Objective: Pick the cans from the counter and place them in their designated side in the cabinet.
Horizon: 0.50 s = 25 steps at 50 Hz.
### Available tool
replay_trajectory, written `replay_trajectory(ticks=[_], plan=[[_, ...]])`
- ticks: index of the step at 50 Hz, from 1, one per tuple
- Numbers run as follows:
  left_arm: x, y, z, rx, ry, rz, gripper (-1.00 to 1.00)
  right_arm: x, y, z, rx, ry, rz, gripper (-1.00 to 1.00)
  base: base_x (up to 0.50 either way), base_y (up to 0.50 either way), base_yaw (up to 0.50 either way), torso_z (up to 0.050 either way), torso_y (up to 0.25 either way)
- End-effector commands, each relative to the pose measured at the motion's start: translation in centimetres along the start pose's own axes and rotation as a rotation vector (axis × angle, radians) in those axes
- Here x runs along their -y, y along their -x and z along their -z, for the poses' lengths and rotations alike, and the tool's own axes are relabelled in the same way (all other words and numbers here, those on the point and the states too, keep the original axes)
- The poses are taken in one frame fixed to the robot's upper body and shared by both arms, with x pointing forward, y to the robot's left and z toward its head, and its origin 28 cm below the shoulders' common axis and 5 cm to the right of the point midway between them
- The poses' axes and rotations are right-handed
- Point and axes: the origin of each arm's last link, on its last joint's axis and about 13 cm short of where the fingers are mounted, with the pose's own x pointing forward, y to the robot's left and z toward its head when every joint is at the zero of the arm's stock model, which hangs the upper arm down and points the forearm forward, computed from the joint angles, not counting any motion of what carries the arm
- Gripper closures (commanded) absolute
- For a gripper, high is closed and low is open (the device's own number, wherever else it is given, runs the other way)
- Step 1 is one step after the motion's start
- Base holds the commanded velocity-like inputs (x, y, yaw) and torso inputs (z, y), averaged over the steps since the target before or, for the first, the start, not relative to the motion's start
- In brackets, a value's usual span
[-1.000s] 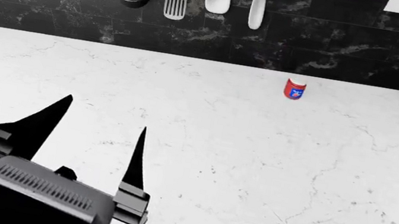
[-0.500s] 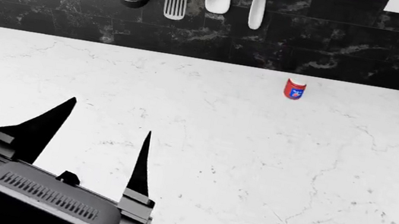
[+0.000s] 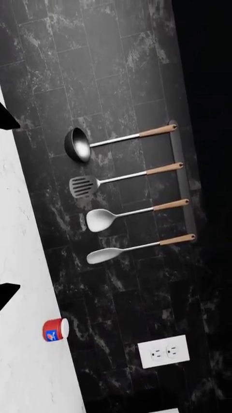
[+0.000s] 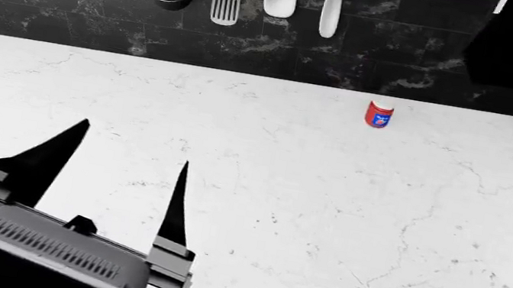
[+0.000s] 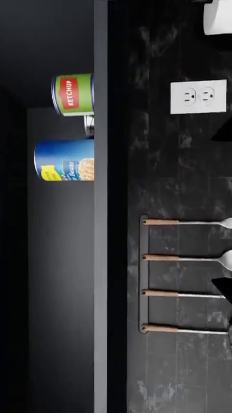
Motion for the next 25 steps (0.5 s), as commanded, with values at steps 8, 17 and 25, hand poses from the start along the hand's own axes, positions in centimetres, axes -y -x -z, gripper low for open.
replay_trajectory(ticks=[8, 17, 25], plan=[[-0.1, 0.4, -0.3, 0.034, -0.017, -0.010, -1.00, 1.3, 6.6, 6.6, -0.086, 0.016, -0.074, -1.00, 0.00, 0.00, 0.00, 0.000, 0.000], [-0.1, 0.6, -0.3, 0.046, -0.024, -0.017, -1.00, 1.9, 7.9, 8.5, -0.084, 0.036, -0.072, -1.00, 0.00, 0.00, 0.00, 0.000, 0.000], [-0.1, 0.7, 0.0, 0.054, -0.030, -0.019, -1.00, 2.4, 8.7, 9.3, -0.084, 0.055, -0.055, -1.00, 0.00, 0.00, 0.00, 0.000, 0.000]])
